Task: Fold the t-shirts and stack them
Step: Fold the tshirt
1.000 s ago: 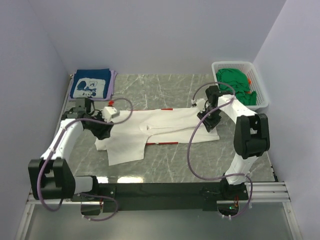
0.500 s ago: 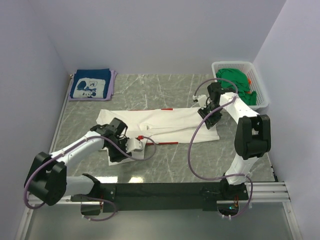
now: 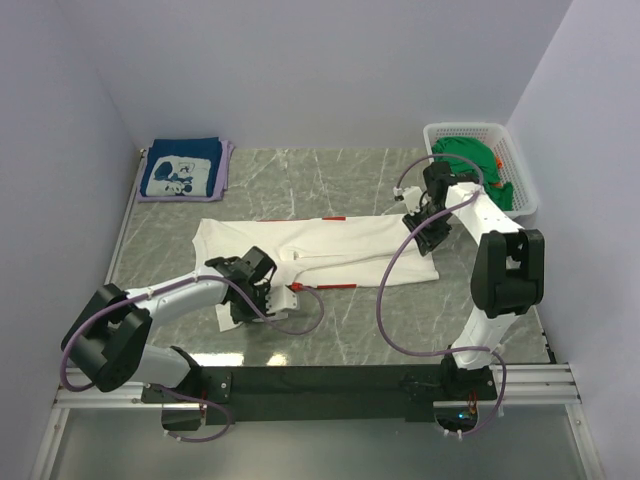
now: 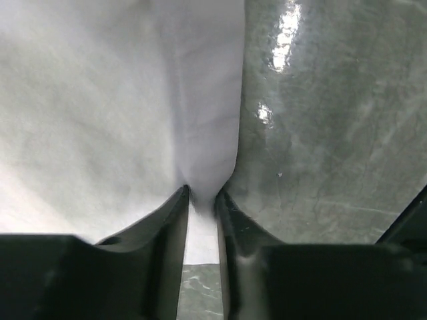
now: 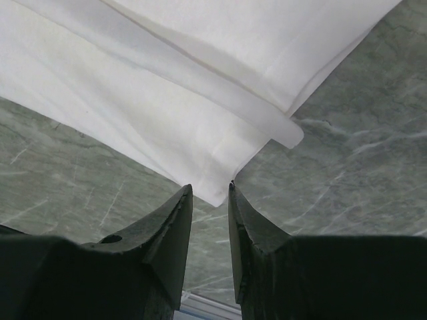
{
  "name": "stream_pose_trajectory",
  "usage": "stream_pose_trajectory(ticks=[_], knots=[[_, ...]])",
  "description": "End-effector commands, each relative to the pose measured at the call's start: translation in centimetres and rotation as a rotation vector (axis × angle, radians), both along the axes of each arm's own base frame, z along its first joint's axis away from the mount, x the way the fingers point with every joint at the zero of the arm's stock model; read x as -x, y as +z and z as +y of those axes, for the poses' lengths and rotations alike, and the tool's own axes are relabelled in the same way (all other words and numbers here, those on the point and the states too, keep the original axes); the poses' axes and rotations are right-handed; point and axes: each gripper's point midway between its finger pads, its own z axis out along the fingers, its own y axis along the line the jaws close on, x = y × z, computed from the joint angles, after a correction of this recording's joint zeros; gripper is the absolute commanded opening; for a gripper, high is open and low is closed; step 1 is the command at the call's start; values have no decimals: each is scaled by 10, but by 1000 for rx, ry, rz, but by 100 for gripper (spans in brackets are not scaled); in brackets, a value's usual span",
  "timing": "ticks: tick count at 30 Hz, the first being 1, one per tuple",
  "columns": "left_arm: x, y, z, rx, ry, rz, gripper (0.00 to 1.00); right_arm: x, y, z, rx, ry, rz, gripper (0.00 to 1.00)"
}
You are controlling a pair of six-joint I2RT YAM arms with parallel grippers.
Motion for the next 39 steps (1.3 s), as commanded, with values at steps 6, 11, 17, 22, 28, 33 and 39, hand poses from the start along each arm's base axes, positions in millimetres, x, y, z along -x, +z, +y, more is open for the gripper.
stream_pose_trajectory(ticks=[6, 11, 17, 22, 28, 33, 39], knots=[[16, -6, 3, 0, -7, 38, 1, -9, 4, -7, 7, -6, -8, 36], [-34, 62, -8, 106, 14, -45, 1, -11, 4, -6, 6, -1, -16, 36], [-127, 101, -6, 180, 122, -113, 1, -20, 0, -3, -6, -4, -16, 36], [-191, 91, -4, 186, 157, -159, 1, -26, 1, 0, -22, -8, -20, 37], [-255, 89, 12, 210, 236, -225, 1, -30, -5, 0, -22, -9, -20, 38], [-292, 95, 19, 208, 255, -326, 1, -36, -14, 4, -36, -25, -5, 38], [-307, 90, 21, 205, 258, -358, 1, -41, -23, 6, -36, -29, 5, 38]])
